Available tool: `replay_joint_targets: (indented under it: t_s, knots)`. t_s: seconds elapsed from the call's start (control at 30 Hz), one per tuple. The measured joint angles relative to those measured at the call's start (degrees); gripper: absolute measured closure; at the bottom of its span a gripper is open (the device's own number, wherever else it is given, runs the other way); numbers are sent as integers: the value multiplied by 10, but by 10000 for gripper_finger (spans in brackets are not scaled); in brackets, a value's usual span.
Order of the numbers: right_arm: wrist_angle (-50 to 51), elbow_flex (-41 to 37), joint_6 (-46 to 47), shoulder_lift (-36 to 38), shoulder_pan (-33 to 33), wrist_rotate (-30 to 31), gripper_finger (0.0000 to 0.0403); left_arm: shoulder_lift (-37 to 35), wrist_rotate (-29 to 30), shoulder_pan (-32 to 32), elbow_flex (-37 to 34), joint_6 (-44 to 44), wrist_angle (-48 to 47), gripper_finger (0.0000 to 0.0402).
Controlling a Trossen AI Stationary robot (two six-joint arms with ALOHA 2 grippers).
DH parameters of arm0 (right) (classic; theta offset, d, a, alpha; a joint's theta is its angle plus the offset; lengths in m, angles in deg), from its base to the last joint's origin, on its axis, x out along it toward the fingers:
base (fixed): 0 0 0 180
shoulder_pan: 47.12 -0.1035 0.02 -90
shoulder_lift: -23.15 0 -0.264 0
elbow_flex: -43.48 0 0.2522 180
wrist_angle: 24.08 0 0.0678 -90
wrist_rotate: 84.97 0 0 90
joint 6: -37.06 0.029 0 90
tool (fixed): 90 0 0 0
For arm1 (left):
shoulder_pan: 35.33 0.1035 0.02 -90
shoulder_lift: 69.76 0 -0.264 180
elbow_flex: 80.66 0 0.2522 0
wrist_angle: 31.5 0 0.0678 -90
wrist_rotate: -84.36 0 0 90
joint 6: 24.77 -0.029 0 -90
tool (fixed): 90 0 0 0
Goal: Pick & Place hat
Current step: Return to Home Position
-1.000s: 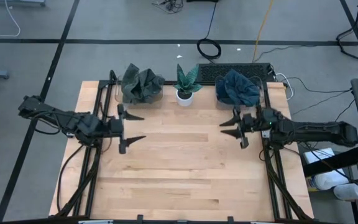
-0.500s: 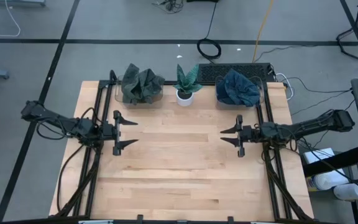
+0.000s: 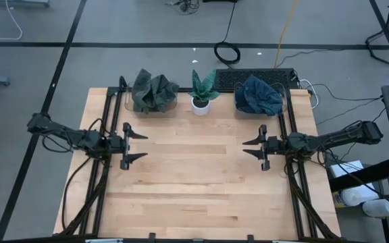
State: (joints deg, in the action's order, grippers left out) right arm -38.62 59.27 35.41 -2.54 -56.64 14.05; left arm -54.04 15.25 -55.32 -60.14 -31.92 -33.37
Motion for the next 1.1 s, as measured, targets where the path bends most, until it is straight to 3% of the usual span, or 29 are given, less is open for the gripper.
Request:
replay_joint_targets:
  t_s: [0.33,0.6,0.83,1.1]
  knots:
    - [20,-11,11,6,0,14,291,-12,-12,0,-35,32,4,78]
    - [24,-12,-13,22,0,17,292,-13,-24,0,-44,37,3,90]
    - [81,-12,-19,89,0,45,293,-50,-24,0,-44,24,-3,95]
    - [176,-12,-14,198,0,47,293,-157,-24,0,-44,12,-76,83]
